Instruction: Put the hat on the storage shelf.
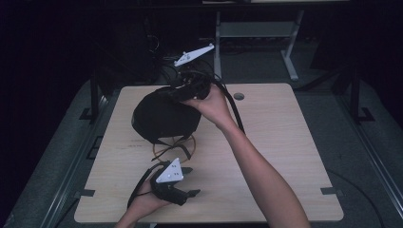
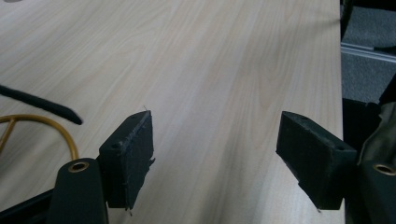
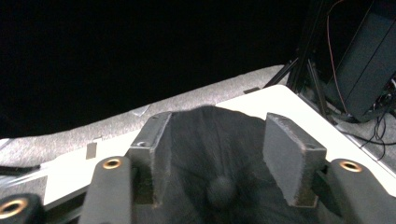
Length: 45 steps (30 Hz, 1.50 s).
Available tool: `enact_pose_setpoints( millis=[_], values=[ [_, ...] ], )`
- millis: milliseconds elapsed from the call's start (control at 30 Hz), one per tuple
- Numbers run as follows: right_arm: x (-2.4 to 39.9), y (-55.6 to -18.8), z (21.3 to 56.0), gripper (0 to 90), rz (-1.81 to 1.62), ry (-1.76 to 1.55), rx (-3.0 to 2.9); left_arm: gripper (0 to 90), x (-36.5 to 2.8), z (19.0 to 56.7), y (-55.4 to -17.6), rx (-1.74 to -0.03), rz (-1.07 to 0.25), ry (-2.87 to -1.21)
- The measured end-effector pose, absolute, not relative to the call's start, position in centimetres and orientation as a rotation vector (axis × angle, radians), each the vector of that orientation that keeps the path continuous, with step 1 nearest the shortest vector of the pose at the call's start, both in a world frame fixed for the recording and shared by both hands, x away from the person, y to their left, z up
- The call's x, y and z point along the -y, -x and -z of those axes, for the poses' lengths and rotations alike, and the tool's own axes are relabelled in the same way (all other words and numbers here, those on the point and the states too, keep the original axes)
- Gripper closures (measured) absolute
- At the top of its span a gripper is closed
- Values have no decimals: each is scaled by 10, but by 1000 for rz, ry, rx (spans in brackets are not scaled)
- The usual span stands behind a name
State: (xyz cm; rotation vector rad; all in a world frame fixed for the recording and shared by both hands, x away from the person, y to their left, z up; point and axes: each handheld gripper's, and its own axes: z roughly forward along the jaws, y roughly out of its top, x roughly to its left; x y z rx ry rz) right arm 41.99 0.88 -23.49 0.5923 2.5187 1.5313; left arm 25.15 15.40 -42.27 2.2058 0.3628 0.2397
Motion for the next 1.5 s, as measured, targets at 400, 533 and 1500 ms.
enact_pose_setpoints(
  millis=[400,533,1500],
  values=[
    [29,-417,237,324,-1541,-642,-2501,263,-157,424,-254,-390,-257,-2205],
    [39,-418,239,320,-1546,-674,-2493,263,-158,424,-255,-411,-256,-2181],
    [85,-424,256,287,-1519,-791,-2483,263,-164,424,-257,-432,-257,-2179]
  ],
)
